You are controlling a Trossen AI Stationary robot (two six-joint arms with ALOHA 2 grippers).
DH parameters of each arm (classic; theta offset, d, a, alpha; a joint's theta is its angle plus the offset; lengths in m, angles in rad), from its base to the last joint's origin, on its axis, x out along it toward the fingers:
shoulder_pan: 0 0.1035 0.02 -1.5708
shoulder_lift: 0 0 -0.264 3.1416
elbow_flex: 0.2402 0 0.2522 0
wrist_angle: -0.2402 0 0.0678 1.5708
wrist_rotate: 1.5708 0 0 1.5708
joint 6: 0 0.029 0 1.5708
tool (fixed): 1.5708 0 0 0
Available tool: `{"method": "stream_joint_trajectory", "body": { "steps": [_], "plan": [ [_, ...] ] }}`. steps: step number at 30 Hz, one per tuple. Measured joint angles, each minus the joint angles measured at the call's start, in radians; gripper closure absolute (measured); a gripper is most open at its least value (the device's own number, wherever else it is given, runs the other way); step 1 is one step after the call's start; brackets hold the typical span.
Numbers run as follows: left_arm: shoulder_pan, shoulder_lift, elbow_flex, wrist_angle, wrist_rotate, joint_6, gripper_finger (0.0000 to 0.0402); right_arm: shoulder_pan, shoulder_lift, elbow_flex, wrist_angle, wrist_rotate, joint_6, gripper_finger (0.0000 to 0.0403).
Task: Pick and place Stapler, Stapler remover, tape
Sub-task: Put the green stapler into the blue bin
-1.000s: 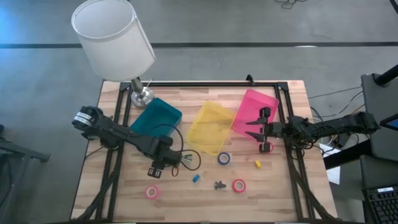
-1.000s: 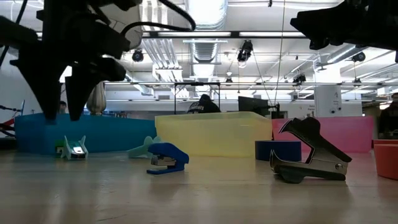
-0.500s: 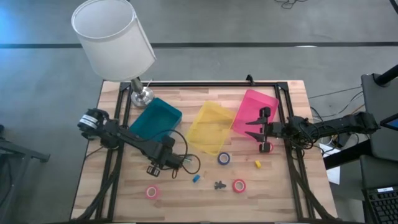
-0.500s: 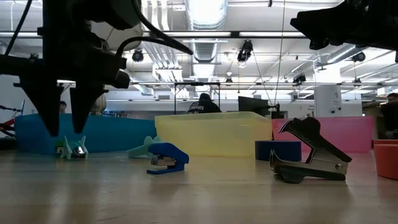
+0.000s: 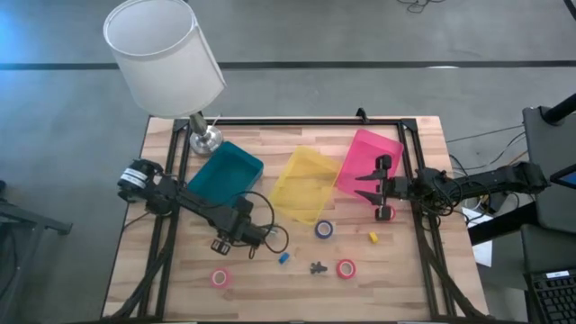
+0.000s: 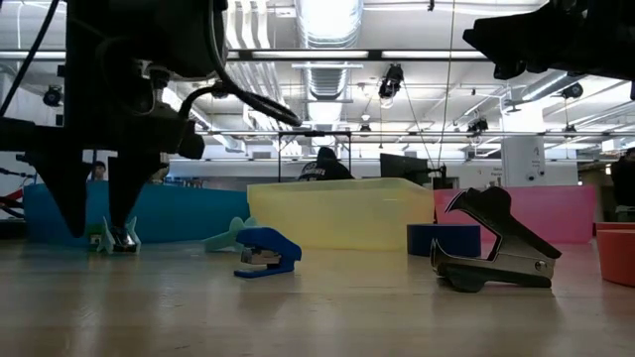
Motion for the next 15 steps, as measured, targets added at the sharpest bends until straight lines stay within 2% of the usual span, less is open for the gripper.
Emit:
{"method": "stream_joint_trajectory", "body": {
  "steps": [8,15],
  "plan": [
    [0.0,0.0,-0.045,0.081,-0.002,0.024,0.0257,0.0,0.0,0.0,0.0,0.0,0.0,0.0243],
    [0.0,-0.006,-0.046,0.098,-0.017,0.026,0.0327,0.0,0.0,0.001,-0.003,0.0,0.042,0.0243]
  ]
}}
